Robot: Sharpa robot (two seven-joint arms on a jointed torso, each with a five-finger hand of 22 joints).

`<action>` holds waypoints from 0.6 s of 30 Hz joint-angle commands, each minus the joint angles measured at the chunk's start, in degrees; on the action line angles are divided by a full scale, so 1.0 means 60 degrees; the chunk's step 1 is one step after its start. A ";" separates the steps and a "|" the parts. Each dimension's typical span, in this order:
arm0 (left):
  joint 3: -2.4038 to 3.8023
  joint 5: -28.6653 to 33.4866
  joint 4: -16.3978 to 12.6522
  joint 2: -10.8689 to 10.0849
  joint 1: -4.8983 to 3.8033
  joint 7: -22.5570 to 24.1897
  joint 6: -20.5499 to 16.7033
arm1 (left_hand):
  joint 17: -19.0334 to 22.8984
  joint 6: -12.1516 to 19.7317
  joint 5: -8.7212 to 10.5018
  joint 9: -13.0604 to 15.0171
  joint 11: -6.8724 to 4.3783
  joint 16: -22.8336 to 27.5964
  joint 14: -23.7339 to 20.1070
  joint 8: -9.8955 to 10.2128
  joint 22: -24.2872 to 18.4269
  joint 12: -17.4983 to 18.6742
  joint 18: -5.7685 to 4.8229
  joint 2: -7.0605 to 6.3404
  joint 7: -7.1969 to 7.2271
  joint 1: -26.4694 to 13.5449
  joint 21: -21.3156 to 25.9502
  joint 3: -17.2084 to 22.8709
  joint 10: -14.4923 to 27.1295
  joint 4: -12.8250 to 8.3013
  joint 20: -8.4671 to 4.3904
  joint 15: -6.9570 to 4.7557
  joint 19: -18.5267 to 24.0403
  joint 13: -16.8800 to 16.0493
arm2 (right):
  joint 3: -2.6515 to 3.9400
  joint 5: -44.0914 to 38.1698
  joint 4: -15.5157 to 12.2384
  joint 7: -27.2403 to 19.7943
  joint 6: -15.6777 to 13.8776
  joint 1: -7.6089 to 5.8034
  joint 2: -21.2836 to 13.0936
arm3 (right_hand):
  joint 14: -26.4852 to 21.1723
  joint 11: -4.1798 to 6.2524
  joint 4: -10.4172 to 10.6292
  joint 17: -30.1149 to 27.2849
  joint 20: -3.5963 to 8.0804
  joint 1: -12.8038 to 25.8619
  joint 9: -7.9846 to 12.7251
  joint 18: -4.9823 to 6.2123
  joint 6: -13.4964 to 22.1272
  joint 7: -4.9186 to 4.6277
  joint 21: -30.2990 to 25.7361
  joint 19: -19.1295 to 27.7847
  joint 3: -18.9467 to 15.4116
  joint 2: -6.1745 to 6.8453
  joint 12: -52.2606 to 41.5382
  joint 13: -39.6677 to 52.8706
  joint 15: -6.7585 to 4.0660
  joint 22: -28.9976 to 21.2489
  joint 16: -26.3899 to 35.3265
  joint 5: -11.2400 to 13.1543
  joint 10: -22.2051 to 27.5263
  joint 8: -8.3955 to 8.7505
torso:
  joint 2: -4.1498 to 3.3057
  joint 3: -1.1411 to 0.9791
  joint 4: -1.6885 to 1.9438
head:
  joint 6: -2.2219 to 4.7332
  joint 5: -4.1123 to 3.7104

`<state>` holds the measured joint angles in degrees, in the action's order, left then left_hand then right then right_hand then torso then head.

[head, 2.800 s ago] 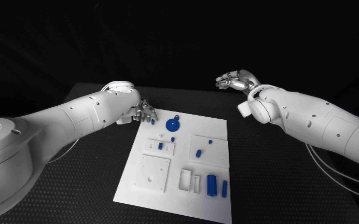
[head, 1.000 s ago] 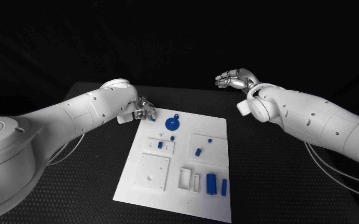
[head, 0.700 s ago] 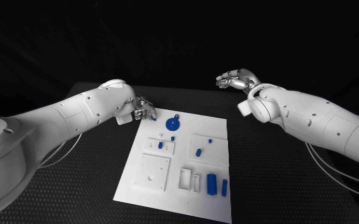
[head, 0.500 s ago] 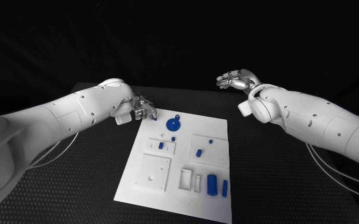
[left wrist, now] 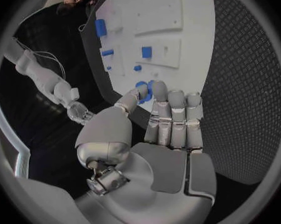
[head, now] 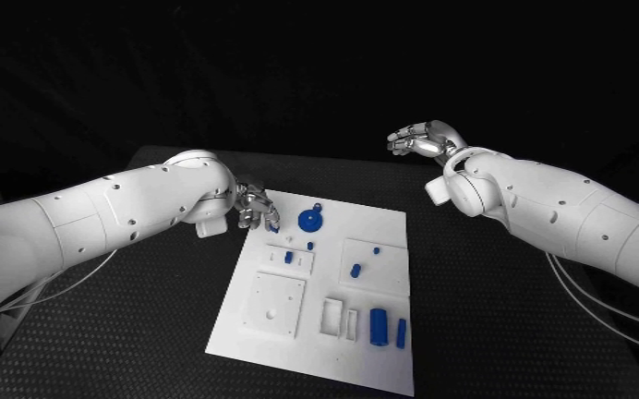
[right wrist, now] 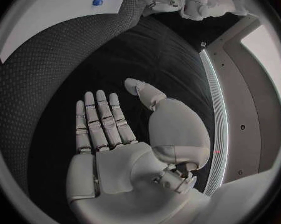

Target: Assemble the parts on the task board

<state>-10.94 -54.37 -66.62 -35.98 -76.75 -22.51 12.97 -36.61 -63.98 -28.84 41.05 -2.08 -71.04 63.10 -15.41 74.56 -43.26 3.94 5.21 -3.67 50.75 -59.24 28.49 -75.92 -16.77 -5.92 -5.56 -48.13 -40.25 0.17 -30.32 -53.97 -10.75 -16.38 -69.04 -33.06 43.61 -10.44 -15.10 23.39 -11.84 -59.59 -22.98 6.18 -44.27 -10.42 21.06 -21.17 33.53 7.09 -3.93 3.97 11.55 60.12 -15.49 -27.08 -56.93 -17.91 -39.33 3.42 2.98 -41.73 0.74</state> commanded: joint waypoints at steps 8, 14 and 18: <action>-0.0468 -0.1164 -0.1124 -0.0440 0.0004 -0.0343 -0.0757 | -0.0027 -0.0355 -0.0265 0.0637 -0.0322 -0.0108 0.0166 -0.0314 0.0042 -0.0065 -0.0023 0.0016 0.0279 0.0171 -0.0094 0.0050 -0.0415 -0.0019 -0.0932 -0.0116 -0.0147 -0.0034 | 0.0002 0.0012 -0.0012 -0.0081 0.0057 0.0022 -0.0051 | 0.0009 -0.0055 0.0010 -0.0013 0.0003 0.0068 0.0011 -0.0155 -0.0025 -0.0061 -0.0048 0.0020 -0.0050 -0.0011 0.0012 -0.0008 0.0067 0.0017 0.0018 -0.0042 0.0001 -0.0015 | -0.0007 0.0007 0.0014 | -0.0054 0.0029; -0.0469 -0.1416 -0.1364 -0.0512 0.0010 -0.0486 -0.0672 | -0.0031 -0.0388 -0.0320 0.0662 -0.0337 -0.0134 0.0202 -0.0320 0.0056 -0.0079 -0.0016 0.0008 0.0293 0.0169 -0.0116 0.0045 -0.0453 -0.0021 -0.0942 -0.0130 -0.0180 -0.0044 | 0.0002 0.0011 -0.0008 -0.0078 0.0052 0.0024 -0.0052 | 0.0009 -0.0054 0.0009 -0.0014 0.0003 0.0066 0.0011 -0.0155 -0.0025 -0.0061 -0.0052 0.0019 -0.0051 -0.0010 0.0013 -0.0008 0.0067 0.0021 0.0017 -0.0045 0.0000 -0.0016 | -0.0016 0.0008 0.0005 | -0.0079 0.0077; -0.0469 -0.1502 -0.1406 -0.0501 0.0032 -0.0526 -0.0700 | -0.0037 -0.0420 -0.0367 0.0680 -0.0348 -0.0159 0.0233 -0.0322 0.0068 -0.0097 -0.0011 0.0008 0.0306 0.0151 -0.0132 0.0035 -0.0491 -0.0023 -0.0949 -0.0137 -0.0200 -0.0057 | 0.0002 0.0011 -0.0016 -0.0078 0.0053 0.0027 -0.0062 | 0.0008 -0.0054 0.0008 -0.0014 0.0004 0.0065 0.0012 -0.0155 -0.0026 -0.0061 -0.0055 0.0019 -0.0051 -0.0010 0.0013 -0.0008 0.0067 0.0024 0.0017 -0.0047 -0.0001 -0.0016 | -0.0020 0.0007 -0.0013 | -0.0101 0.0093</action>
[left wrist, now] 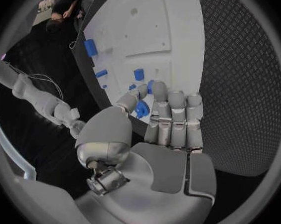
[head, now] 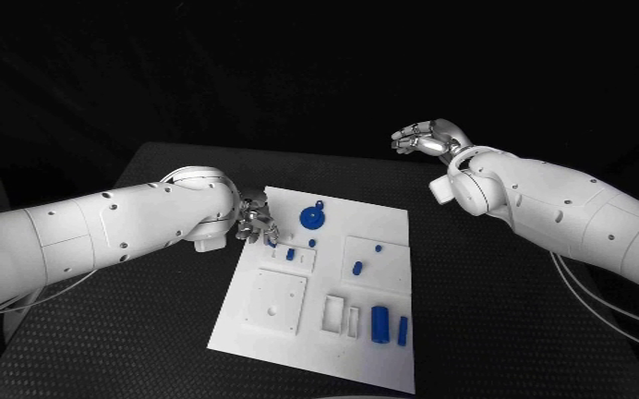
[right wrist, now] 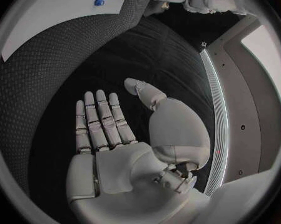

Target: Assemble the parts on the task board

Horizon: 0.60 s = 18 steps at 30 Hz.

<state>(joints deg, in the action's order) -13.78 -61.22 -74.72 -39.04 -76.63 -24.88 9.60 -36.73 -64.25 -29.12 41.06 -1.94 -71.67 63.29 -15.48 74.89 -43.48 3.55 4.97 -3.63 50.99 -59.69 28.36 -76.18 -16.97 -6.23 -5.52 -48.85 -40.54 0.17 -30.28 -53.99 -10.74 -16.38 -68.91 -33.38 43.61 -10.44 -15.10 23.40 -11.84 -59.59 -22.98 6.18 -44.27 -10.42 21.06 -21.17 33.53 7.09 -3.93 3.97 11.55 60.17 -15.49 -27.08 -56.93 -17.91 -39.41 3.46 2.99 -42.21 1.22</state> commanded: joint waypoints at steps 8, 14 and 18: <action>0.0003 -0.0393 -0.0033 0.0099 0.0073 -0.0138 -0.0140 | -0.0018 -0.0389 -0.0352 0.0688 -0.0376 -0.0067 0.0214 -0.0304 0.0021 -0.0068 0.0058 0.0057 0.0305 0.0092 -0.0066 0.0052 -0.0463 0.0010 -0.0902 -0.0149 -0.0091 -0.0017 | 0.0002 0.0005 -0.0018 -0.0081 0.0062 0.0010 -0.0014 | 0.0007 -0.0054 0.0007 -0.0017 0.0004 0.0063 0.0014 -0.0155 -0.0026 -0.0062 -0.0061 0.0018 -0.0052 -0.0009 0.0013 -0.0008 0.0067 0.0020 0.0016 -0.0050 -0.0001 -0.0017 | -0.0005 0.0003 -0.0009 | -0.0107 0.0002; 0.0003 -0.0392 -0.0011 0.0134 0.0185 -0.0178 -0.0060 | -0.0018 -0.0396 -0.0368 0.0692 -0.0378 -0.0073 0.0219 -0.0301 0.0026 -0.0072 0.0058 0.0064 0.0307 0.0072 -0.0072 0.0046 -0.0471 0.0011 -0.0903 -0.0152 -0.0097 -0.0021 | 0.0002 0.0005 -0.0015 -0.0080 0.0062 0.0011 -0.0013 | 0.0007 -0.0055 0.0008 -0.0018 0.0004 0.0063 0.0015 -0.0156 -0.0025 -0.0063 -0.0065 0.0017 -0.0054 -0.0008 0.0014 -0.0009 0.0067 0.0024 0.0015 -0.0051 -0.0002 -0.0018 | -0.0016 0.0008 -0.0014 | -0.0174 -0.0005; 0.0004 -0.0393 -0.0009 0.0106 0.0282 -0.0237 -0.0011 | -0.0020 -0.0409 -0.0400 0.0698 -0.0380 -0.0081 0.0226 -0.0298 0.0031 -0.0079 0.0059 0.0073 0.0310 0.0050 -0.0077 0.0044 -0.0482 0.0011 -0.0905 -0.0155 -0.0102 -0.0028 | 0.0002 0.0005 -0.0020 -0.0082 0.0050 0.0013 -0.0023 | 0.0007 -0.0055 0.0007 -0.0019 0.0004 0.0062 0.0015 -0.0156 -0.0025 -0.0063 -0.0068 0.0016 -0.0054 -0.0007 0.0014 -0.0009 0.0068 0.0026 0.0015 -0.0052 -0.0002 -0.0018 | -0.0001 -0.0003 -0.0015 | -0.0175 -0.0003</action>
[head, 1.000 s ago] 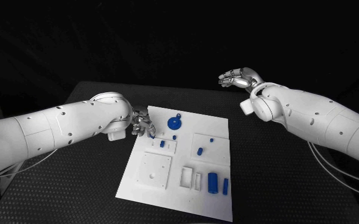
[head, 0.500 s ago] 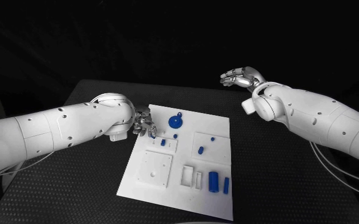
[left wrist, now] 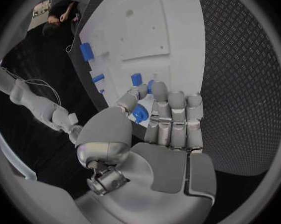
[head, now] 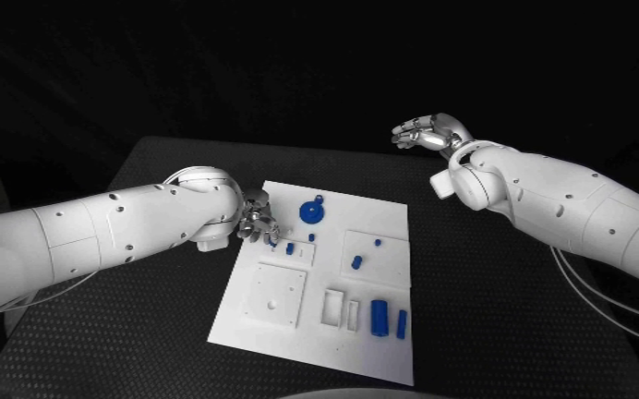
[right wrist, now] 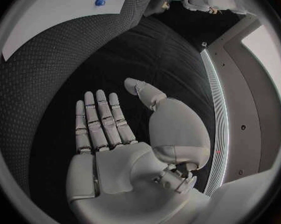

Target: Assemble the parts on the task board

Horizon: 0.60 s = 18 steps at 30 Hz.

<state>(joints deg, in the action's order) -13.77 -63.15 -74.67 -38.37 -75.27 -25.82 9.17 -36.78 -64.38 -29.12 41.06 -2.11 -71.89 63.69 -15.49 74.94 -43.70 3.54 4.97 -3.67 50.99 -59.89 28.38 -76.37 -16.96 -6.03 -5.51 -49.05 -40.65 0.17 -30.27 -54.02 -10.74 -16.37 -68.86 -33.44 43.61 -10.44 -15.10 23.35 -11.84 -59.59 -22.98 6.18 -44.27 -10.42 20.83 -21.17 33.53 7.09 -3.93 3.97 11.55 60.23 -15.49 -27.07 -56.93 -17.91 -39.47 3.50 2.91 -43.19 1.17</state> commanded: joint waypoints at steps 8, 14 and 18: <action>0.0003 -0.0091 -0.0044 -0.0038 0.0132 -0.0112 0.0057 | -0.0017 -0.0434 -0.0600 0.0722 -0.0361 -0.0073 0.0177 -0.0285 0.0046 -0.0063 0.0065 0.0078 0.0329 -0.0036 -0.0059 0.0057 -0.0476 0.0009 -0.0948 -0.0166 -0.0077 -0.0034 | 0.0002 0.0003 -0.0025 -0.0084 0.0054 0.0007 -0.0027 | 0.0006 -0.0055 0.0004 -0.0012 0.0004 0.0059 0.0017 -0.0156 -0.0021 -0.0063 -0.0035 0.0016 -0.0055 -0.0003 0.0015 -0.0009 0.0068 0.0020 0.0015 -0.0054 -0.0001 -0.0016 | 0.0008 -0.0006 0.0000 | -0.0020 0.0004; 0.0003 -0.0098 -0.0015 -0.0059 0.0143 -0.0121 0.0081 | -0.0023 -0.0469 -0.0707 0.0737 -0.0370 -0.0096 0.0191 -0.0281 0.0058 -0.0082 0.0068 0.0071 0.0339 -0.0089 -0.0072 0.0070 -0.0498 0.0009 -0.0954 -0.0170 -0.0091 -0.0052 | 0.0002 0.0003 -0.0027 -0.0087 0.0056 0.0011 -0.0035 | 0.0005 -0.0054 0.0003 -0.0013 0.0004 0.0057 0.0018 -0.0156 -0.0021 -0.0063 -0.0038 0.0016 -0.0055 -0.0003 0.0016 -0.0010 0.0068 0.0023 0.0015 -0.0054 -0.0001 -0.0017 | 0.0006 -0.0014 -0.0001 | -0.0016 0.0016; 0.0003 -0.0153 0.0028 -0.0035 0.0162 -0.0121 0.0092 | -0.0024 -0.0474 -0.0723 0.0740 -0.0372 -0.0100 0.0194 -0.0280 0.0060 -0.0085 0.0069 0.0069 0.0341 -0.0095 -0.0075 0.0075 -0.0501 0.0009 -0.0955 -0.0172 -0.0093 -0.0055 | 0.0002 0.0003 -0.0032 -0.0088 0.0056 0.0016 -0.0037 | 0.0004 -0.0053 0.0003 -0.0014 0.0004 0.0056 0.0019 -0.0157 -0.0021 -0.0062 -0.0041 0.0015 -0.0055 -0.0004 0.0016 -0.0010 0.0067 0.0026 0.0014 -0.0055 -0.0001 -0.0017 | 0.0000 -0.0015 -0.0005 | -0.0007 0.0021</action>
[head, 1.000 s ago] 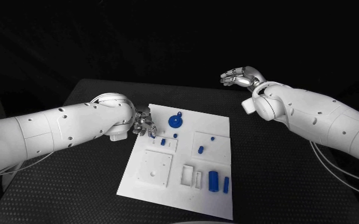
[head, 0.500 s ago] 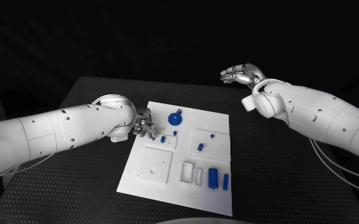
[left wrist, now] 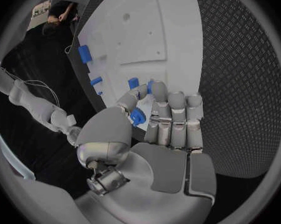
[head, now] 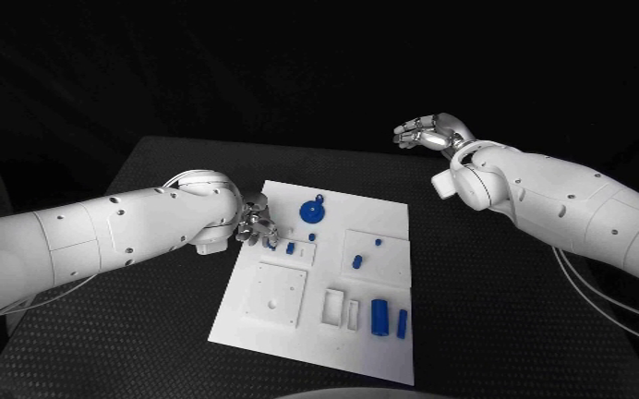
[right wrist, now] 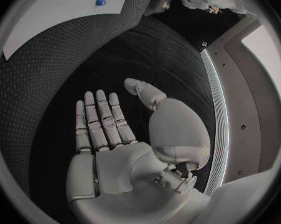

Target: Assemble the parts on the task board

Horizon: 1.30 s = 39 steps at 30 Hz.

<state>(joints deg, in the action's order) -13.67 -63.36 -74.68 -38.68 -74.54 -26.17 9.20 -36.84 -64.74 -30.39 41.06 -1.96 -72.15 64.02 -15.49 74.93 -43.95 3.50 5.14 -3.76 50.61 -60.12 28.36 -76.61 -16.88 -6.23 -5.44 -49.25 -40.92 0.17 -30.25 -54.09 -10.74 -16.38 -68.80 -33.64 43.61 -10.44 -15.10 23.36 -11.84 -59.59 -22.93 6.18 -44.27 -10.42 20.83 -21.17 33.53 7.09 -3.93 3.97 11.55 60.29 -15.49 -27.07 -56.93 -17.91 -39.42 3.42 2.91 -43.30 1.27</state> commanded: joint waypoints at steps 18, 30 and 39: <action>-0.0013 -0.0040 0.0019 0.0014 0.0074 -0.0034 0.0216 | -0.0020 -0.0442 -0.0570 0.0752 -0.0408 -0.0079 0.0152 -0.0273 0.0076 -0.0060 0.0081 0.0013 0.0366 -0.0042 -0.0051 0.0118 -0.0477 -0.0007 -0.0929 -0.0187 -0.0070 -0.0026 | 0.0002 0.0000 -0.0020 -0.0088 0.0060 0.0012 -0.0014 | 0.0003 -0.0052 0.0004 -0.0018 0.0004 0.0054 0.0012 -0.0157 -0.0021 -0.0061 -0.0051 0.0013 -0.0056 -0.0004 0.0017 -0.0010 0.0067 0.0026 0.0013 -0.0055 -0.0001 -0.0019 | -0.0003 0.0006 0.0001 | -0.0014 -0.0004; -0.0009 0.0222 0.0121 0.0008 0.0077 0.0054 0.0194 | -0.0037 -0.0485 -0.0571 0.0780 -0.0430 -0.0126 0.0180 -0.0276 0.0102 -0.0099 0.0094 -0.0031 0.0385 -0.0011 -0.0089 0.0169 -0.0509 -0.0009 -0.0942 -0.0194 -0.0099 -0.0056 | 0.0002 0.0000 -0.0049 -0.0088 0.0065 0.0032 -0.0002 | 0.0002 -0.0053 0.0007 -0.0020 0.0004 0.0055 0.0014 -0.0158 -0.0020 -0.0061 -0.0058 0.0010 -0.0057 -0.0008 0.0017 -0.0011 0.0067 0.0033 0.0012 -0.0057 0.0000 -0.0020 | -0.0007 0.0007 -0.0004 | -0.0026 -0.0002; -0.0006 0.0535 0.0245 0.0063 0.0074 0.0088 0.0411 | -0.0053 -0.0397 -0.0138 0.0867 -0.0445 -0.0175 0.0120 -0.0216 0.0148 -0.0115 0.0101 -0.0030 0.0379 0.0177 -0.0137 0.0255 -0.0410 -0.0011 -0.0944 -0.0201 -0.0062 -0.0088 | 0.0002 0.0000 -0.0053 -0.0096 0.0085 0.0044 0.0007 | 0.0000 -0.0052 0.0010 -0.0021 0.0003 0.0058 0.0015 -0.0159 -0.0020 -0.0061 -0.0063 0.0010 -0.0059 -0.0010 0.0018 -0.0011 0.0066 0.0037 0.0012 -0.0058 0.0000 -0.0020 | -0.0007 0.0008 -0.0014 | -0.0032 -0.0015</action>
<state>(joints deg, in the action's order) -13.61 -61.02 -73.45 -38.44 -74.27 -25.69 10.20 -37.12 -65.16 -31.21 41.76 -2.00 -72.99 64.35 -16.49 74.92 -44.54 3.11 4.28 -3.70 50.60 -60.78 28.43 -77.00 -16.94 -6.44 -5.70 -49.46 -41.40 0.17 -30.24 -54.33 -10.75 -16.36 -68.56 -33.63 43.61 -10.44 -15.10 23.31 -11.84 -59.59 -22.94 6.18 -44.28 -10.42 20.84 -21.17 33.53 7.09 -3.93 3.97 11.55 60.44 -15.49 -27.07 -56.93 -17.91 -39.46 3.50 2.86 -43.50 1.15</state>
